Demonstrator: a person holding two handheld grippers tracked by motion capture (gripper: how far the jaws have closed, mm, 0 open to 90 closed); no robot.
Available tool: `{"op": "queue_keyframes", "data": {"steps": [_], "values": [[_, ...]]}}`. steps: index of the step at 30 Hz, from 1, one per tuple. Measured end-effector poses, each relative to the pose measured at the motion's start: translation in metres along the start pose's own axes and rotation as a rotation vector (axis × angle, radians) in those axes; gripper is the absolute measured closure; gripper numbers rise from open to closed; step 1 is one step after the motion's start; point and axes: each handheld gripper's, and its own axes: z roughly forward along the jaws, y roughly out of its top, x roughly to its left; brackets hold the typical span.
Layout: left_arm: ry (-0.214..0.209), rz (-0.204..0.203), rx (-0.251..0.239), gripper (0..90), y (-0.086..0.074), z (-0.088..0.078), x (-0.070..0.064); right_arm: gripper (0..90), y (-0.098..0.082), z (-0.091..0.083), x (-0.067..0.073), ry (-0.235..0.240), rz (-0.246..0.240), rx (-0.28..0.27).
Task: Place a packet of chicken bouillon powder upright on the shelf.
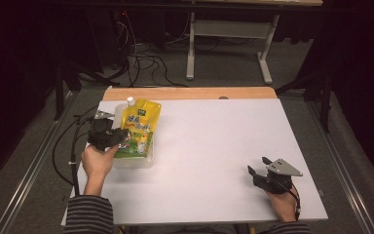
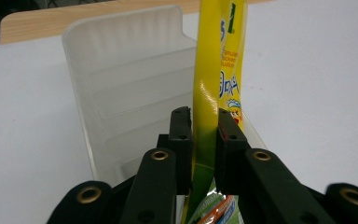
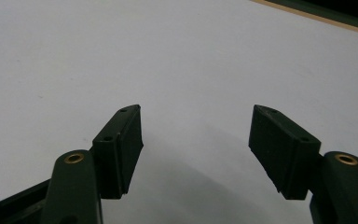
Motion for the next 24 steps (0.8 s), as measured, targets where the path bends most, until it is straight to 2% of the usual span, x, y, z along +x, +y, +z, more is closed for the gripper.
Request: {"op": "queue_keyframes", "data": {"steps": [4,7,13,15,17,20,24], "values": [[-0.011,0.013,-0.001,81.5,0.000,-0.001,0.000,35.3,0.000,0.000,0.000,-0.002,0.000,0.001],[0.000,0.029,-0.032,81.9,-0.002,-0.001,-0.003,35.3,0.000,0.000,0.000,-0.003,0.002,0.002],[0.024,0.064,-0.134,82.3,-0.005,-0.002,-0.014,35.2,0.000,0.000,0.000,0.000,0.001,-0.001],[0.030,0.053,-0.191,82.3,-0.008,-0.002,-0.016,35.2,0.000,-0.001,0.000,0.000,0.000,-0.004],[0.010,0.023,-0.228,82.0,-0.013,0.001,-0.015,35.1,0.000,-0.001,0.000,-0.001,0.001,-0.004],[0.025,0.029,-0.231,81.7,-0.022,0.002,-0.013,35.1,0.000,-0.001,-0.001,0.001,0.005,-0.006],[0.045,0.070,-0.187,81.1,-0.029,-0.001,-0.014,35.1,0.000,-0.001,0.000,0.001,-0.001,-0.003]]}}
